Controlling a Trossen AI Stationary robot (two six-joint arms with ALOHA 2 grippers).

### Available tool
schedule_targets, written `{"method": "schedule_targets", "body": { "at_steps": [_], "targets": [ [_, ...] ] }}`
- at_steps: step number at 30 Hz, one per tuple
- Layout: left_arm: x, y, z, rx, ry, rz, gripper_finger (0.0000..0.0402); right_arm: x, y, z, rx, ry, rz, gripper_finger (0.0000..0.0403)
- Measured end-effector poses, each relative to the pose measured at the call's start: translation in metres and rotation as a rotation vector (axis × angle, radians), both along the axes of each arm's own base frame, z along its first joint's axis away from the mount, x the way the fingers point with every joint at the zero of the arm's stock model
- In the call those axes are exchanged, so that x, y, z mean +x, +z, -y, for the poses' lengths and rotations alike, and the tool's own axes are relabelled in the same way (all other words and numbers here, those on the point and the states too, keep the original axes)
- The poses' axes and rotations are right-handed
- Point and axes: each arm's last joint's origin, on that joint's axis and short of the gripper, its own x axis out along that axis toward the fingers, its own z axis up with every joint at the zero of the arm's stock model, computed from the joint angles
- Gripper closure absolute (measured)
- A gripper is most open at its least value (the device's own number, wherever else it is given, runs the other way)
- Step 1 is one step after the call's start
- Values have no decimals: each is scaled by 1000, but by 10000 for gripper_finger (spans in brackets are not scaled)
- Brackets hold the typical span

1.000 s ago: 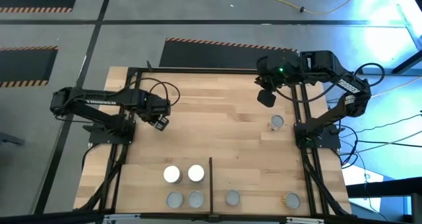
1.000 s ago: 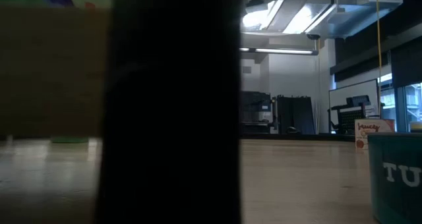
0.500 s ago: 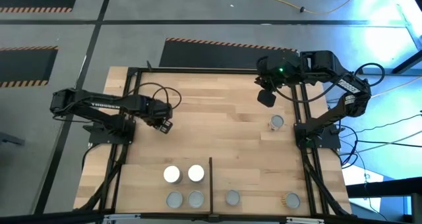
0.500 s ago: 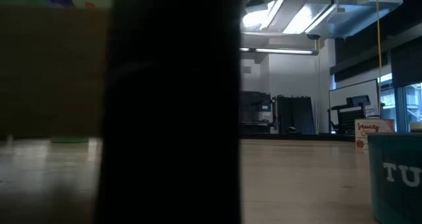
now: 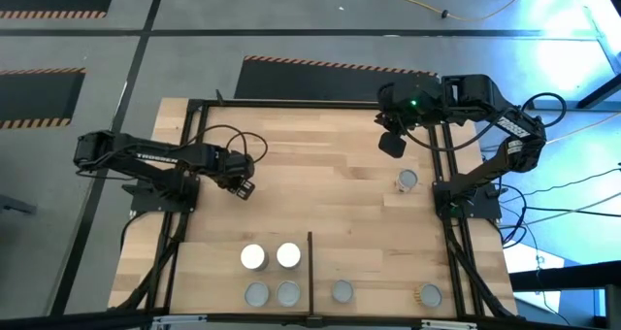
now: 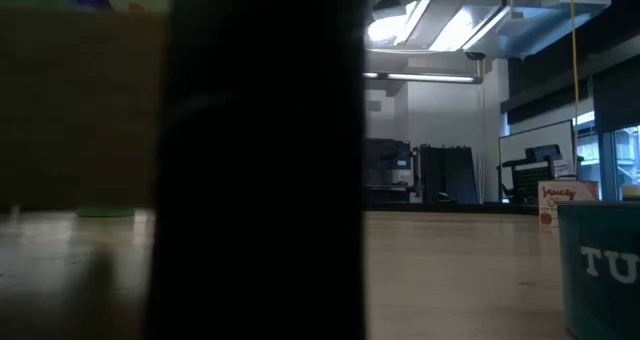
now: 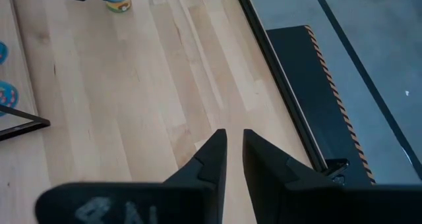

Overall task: Pick and place cans onto a shelf
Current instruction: Put the canned mushroom on the shelf

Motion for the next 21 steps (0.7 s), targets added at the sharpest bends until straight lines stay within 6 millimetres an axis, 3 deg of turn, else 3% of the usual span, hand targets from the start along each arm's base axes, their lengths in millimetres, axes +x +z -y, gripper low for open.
{"method": "schedule_targets", "body": {
  "at_steps": [15,21],
  "targets": [
    [-3,-10,1,-6,-121,-7,339,0,0,0,0,0,0,350],
    [-2,-13,1,3,-189,-33,363,0,0,0,0,0,0,350]
  ]
}}
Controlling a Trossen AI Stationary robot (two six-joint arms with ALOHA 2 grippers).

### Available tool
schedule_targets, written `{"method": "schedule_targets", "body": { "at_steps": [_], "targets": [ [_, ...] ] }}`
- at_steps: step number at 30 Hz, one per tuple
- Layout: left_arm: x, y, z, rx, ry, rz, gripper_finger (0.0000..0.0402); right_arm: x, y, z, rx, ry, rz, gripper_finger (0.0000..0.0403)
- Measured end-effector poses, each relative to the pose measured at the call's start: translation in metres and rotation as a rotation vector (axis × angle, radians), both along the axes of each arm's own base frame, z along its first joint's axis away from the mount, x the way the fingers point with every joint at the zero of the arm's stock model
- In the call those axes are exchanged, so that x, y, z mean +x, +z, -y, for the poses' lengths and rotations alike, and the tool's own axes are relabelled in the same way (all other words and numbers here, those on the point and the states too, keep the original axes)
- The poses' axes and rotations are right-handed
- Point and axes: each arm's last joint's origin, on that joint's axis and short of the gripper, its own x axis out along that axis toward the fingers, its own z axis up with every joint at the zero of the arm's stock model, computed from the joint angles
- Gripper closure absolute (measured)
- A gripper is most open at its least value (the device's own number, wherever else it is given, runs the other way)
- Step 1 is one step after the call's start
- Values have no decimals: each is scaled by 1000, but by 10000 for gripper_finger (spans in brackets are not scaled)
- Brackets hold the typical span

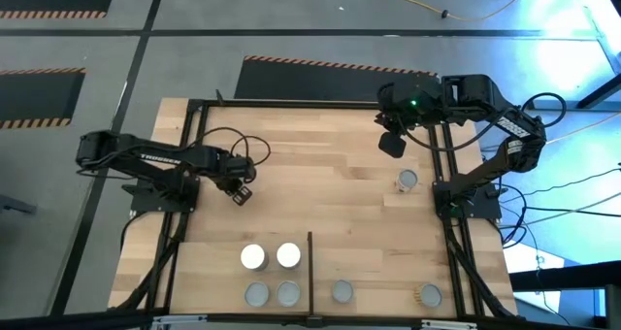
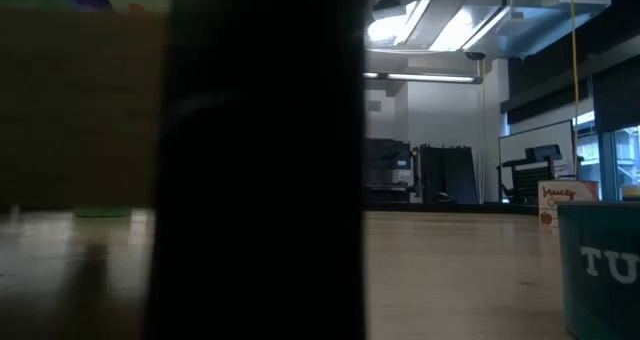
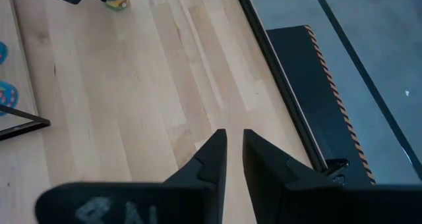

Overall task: Pick and place cans onto a shelf
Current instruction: Put the canned mushroom on the shelf

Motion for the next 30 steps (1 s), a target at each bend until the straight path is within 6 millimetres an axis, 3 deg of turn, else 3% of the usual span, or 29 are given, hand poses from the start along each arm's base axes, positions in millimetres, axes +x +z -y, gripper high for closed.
{"method": "schedule_targets", "body": {
  "at_steps": [5,10,24,30],
  "targets": [
    [2,-12,0,-25,-29,-82,394,0,0,0,0,0,0,350],
    [5,-15,1,-48,-47,-82,397,0,0,0,0,0,0,350],
    [9,25,-1,-2,-47,-111,400,0,0,0,0,0,0,350],
    [14,54,3,-24,-68,-127,401,0,0,0,-1,1,-1,350]
  ]
}}
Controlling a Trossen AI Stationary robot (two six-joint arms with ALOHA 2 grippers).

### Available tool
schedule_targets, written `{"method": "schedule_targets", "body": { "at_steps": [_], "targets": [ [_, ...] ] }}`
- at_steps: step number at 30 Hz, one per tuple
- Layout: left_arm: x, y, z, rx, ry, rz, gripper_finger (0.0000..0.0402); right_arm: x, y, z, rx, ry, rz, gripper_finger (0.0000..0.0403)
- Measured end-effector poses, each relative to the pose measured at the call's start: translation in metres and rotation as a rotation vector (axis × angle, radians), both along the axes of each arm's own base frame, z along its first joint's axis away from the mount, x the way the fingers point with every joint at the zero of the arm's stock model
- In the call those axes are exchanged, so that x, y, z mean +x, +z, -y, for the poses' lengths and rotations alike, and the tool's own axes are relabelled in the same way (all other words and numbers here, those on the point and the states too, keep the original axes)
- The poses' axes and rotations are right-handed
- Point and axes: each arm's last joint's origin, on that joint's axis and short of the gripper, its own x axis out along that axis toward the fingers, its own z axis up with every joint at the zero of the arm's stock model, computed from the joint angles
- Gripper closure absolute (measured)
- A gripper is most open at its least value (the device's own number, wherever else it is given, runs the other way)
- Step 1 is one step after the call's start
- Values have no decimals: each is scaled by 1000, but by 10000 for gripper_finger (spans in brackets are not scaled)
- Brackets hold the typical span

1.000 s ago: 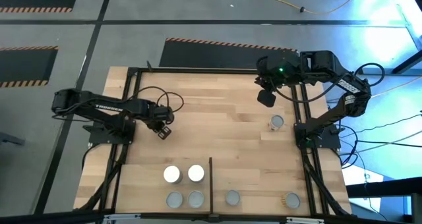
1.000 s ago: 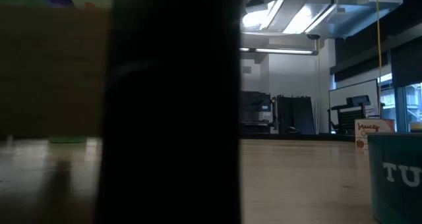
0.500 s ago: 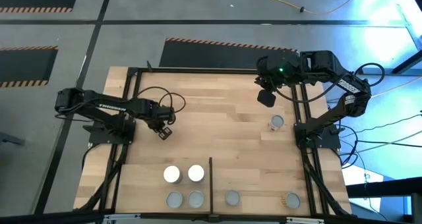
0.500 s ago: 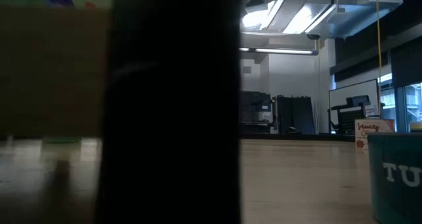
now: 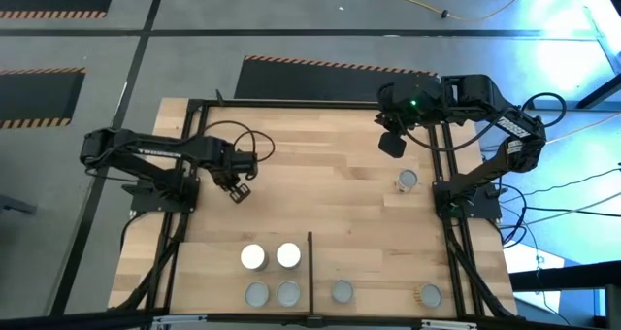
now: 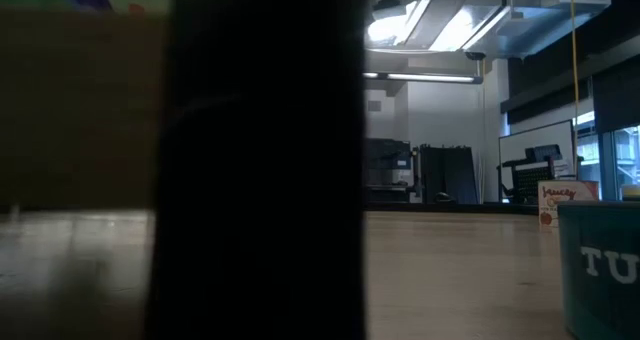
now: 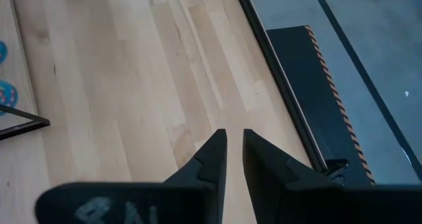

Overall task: Pick and place cans onto a shelf
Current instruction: Put the canned mushroom on the shelf

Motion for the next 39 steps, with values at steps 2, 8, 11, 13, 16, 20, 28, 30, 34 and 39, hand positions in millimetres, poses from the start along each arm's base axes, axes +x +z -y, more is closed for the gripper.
{"method": "schedule_targets", "body": {
  "at_steps": [2,8,11,13,16,20,28,30,34,39],
  "targets": [
    [3,14,4,-10,-18,6,401,0,0,0,-4,6,-3,350],
    [5,72,24,-23,-26,47,401,0,0,0,-14,20,-9,350],
    [4,100,38,-33,-15,94,401,0,0,0,-14,20,-9,350],
    [-1,117,48,-35,-1,118,401,0,0,0,-15,21,-9,350],
    [-9,138,63,-34,21,150,401,0,0,0,-15,21,-10,350],
    [-20,153,83,-61,71,180,401,0,0,0,-15,22,-10,350],
    [-32,149,129,-136,44,130,401,0,0,0,-14,19,-9,350],
    [-35,147,142,-164,15,135,401,0,0,0,-14,19,-9,350],
    [-43,148,168,-241,-45,184,401,0,0,0,-14,19,-9,350],
    [-52,143,200,-284,-77,204,401,0,0,0,-10,14,-6,350]
  ]
}}
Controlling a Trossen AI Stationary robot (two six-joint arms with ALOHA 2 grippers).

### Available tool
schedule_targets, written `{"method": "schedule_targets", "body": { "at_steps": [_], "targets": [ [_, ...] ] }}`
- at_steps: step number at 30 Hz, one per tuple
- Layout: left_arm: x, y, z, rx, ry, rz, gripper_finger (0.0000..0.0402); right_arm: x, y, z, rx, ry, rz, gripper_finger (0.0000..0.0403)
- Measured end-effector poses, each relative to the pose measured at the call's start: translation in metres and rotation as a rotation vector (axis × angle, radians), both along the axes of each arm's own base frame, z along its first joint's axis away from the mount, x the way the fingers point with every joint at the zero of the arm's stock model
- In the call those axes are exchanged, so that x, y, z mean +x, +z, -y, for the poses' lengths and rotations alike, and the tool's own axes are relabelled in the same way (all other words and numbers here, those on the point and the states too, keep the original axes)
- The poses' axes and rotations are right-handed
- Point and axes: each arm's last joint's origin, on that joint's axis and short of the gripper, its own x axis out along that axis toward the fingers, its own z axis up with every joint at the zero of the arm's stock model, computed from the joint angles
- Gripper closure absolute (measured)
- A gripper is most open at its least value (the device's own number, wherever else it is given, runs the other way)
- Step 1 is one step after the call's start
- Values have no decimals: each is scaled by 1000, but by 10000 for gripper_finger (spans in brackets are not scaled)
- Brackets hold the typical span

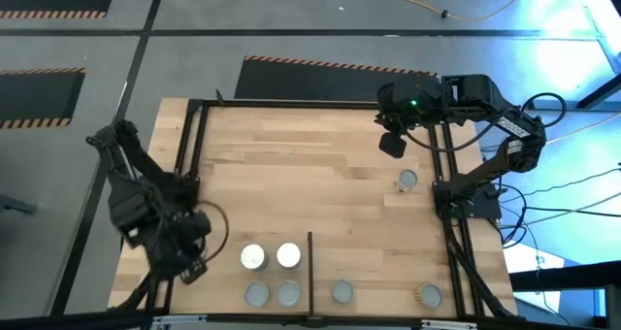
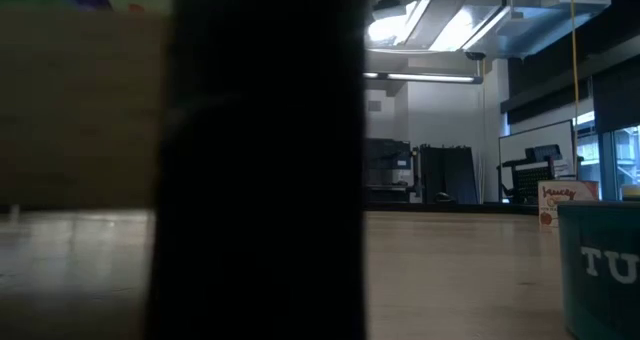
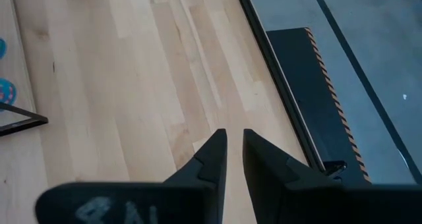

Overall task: Pick and place cans onto a shelf
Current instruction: Put the canned mushroom on the shelf

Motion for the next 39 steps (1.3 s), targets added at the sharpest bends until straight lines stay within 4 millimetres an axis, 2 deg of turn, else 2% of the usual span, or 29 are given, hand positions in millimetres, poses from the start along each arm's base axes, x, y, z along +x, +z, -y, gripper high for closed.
{"method": "schedule_targets", "body": {
  "at_steps": [12,19,26,39],
  "targets": [
    [-30,-38,75,40,-79,-80,401,5,4,1,4,-17,81,350],
    [-31,-59,104,44,-108,-47,401,6,5,1,21,-40,93,350],
    [-13,-72,111,99,-169,27,401,6,5,1,38,-62,104,350],
    [39,-71,96,172,-412,205,402,6,5,1,48,-75,110,350]
  ]
}}
